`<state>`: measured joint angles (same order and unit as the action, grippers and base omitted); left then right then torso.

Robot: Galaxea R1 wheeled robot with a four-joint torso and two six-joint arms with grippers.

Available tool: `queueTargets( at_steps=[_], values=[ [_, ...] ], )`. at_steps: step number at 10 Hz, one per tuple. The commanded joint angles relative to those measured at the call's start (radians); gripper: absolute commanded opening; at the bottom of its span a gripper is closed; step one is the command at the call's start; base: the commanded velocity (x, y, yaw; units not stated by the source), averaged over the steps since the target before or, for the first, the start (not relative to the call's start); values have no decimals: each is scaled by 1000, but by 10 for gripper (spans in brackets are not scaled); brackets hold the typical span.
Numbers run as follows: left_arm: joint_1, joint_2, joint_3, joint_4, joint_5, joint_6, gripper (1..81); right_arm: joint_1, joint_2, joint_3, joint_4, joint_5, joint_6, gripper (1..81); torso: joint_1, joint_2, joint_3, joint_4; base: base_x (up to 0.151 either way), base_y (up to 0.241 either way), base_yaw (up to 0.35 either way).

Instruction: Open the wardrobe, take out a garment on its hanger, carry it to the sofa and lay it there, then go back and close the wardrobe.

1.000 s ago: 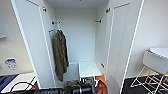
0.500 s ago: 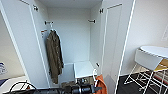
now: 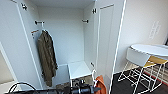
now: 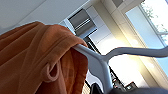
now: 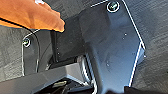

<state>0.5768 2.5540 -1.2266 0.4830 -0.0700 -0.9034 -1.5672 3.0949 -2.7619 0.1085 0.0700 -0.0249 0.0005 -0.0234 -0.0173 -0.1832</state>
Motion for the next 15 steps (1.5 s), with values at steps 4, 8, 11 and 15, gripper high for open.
queueTargets(
  at_steps=[4, 8, 11, 15],
  values=[
    [-171, -21, 59, 31, -113, 11, 10, 42, 6, -1, 8, -56, 0, 811, 0, 0, 0, 0, 0, 0, -179],
    [-171, -18, 62, 31, -113, 11, 10, 38, 4, -2, 10, -56, 0, 811, 0, 0, 0, 0, 0, 0, -185],
    [-171, -18, 73, 32, -113, 11, 10, 38, 3, -2, 13, -55, 0, 811, 0, 0, 0, 0, 0, 0, -185],
    [-173, -18, 84, 40, -113, 11, 10, 38, 3, -2, 13, -55, 0, 811, 0, 0, 0, 0, 0, 0, -194]
  ],
)
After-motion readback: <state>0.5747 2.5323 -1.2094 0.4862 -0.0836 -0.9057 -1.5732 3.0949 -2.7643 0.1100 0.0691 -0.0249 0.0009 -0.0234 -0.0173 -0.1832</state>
